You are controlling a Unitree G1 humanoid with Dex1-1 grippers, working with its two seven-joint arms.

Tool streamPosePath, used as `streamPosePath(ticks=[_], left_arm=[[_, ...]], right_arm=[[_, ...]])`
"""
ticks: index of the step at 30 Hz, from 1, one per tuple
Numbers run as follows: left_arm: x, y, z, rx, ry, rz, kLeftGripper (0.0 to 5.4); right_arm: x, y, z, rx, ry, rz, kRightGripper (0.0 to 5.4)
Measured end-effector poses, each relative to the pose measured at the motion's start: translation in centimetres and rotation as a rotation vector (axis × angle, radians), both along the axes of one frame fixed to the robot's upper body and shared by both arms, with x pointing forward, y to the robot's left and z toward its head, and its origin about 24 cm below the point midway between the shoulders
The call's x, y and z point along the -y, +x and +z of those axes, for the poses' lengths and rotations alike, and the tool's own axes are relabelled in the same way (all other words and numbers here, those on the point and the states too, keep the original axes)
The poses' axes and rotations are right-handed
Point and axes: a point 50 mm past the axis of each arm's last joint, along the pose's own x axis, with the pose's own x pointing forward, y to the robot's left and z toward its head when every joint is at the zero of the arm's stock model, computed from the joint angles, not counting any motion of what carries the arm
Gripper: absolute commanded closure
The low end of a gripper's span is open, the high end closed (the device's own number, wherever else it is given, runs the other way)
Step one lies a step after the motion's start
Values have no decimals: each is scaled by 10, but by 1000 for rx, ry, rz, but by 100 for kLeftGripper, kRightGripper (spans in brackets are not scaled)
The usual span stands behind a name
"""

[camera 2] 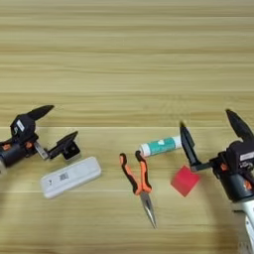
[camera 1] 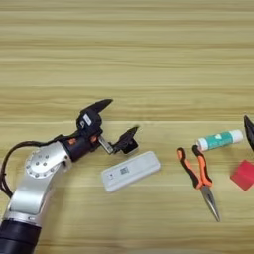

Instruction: Move the objects on the table

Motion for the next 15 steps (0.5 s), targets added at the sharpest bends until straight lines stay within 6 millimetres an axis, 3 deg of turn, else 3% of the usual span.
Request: streamPosePath(ticks=[8,15], left_arm=[[5,8,7,43,-89,46,2],[2,17,10,63,-136,163,2]], right_arm=[[10,-17,-34,-199,-42,159,0],[13,-20,-44,-270,-95,246,0]])
